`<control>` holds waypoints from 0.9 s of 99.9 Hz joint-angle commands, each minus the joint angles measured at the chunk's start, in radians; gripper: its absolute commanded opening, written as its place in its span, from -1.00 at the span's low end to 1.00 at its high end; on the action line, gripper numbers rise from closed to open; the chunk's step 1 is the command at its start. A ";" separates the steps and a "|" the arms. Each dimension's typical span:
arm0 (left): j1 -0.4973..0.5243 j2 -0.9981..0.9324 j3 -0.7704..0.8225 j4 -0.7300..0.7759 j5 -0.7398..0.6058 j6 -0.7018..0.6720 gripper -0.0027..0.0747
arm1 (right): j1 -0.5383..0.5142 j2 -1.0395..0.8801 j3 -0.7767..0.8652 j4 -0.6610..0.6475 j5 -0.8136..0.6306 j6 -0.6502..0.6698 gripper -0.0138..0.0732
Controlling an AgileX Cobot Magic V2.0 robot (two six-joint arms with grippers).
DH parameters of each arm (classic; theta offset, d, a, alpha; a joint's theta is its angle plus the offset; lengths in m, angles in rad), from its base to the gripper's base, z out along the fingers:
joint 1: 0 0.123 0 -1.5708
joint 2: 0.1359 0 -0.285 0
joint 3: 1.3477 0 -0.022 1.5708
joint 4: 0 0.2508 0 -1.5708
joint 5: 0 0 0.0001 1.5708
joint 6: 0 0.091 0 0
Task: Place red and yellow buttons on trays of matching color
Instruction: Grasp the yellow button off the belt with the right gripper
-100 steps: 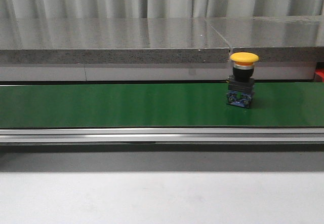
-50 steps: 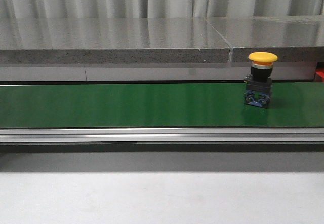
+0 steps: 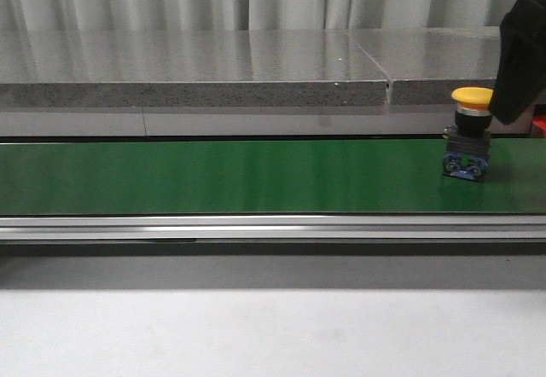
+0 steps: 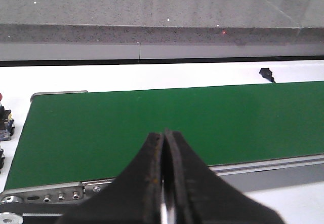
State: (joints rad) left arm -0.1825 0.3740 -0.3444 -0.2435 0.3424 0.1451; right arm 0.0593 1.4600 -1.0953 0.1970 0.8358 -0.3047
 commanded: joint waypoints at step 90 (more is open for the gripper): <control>-0.009 0.005 -0.025 -0.009 -0.075 0.000 -0.98 | -0.054 0.005 -0.041 0.084 -0.090 -0.030 -0.39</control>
State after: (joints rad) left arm -0.1825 0.3740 -0.3444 -0.2435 0.3424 0.1451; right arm 0.0353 1.5482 -1.0953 0.2681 0.7385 -0.3441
